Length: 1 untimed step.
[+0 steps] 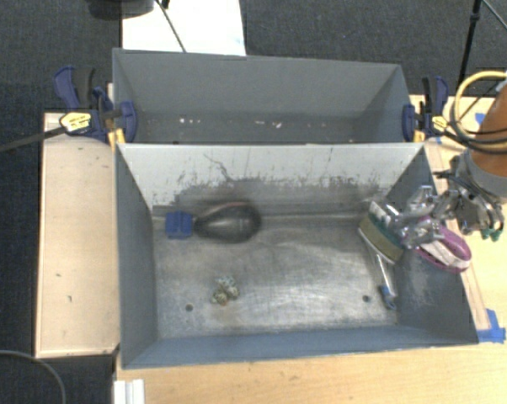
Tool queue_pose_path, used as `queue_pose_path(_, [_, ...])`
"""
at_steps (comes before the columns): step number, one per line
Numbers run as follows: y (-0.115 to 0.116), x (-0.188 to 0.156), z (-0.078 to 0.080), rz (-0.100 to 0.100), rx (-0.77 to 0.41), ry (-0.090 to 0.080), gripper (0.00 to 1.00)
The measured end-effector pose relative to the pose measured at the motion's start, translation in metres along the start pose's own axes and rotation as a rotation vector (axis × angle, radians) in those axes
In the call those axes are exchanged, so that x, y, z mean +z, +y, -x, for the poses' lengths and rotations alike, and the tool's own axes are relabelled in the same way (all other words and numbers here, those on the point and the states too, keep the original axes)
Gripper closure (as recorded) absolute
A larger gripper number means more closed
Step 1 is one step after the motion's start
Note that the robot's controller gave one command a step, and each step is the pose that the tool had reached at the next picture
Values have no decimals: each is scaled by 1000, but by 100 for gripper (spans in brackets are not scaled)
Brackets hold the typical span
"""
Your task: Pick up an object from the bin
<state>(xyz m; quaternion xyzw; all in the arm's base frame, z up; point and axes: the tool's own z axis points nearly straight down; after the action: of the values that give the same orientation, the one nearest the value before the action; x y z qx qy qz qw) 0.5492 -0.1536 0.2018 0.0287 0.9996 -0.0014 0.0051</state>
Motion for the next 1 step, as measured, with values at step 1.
queue_pose_path(1, [52, 39, 21, 5, -73, 10, 100])
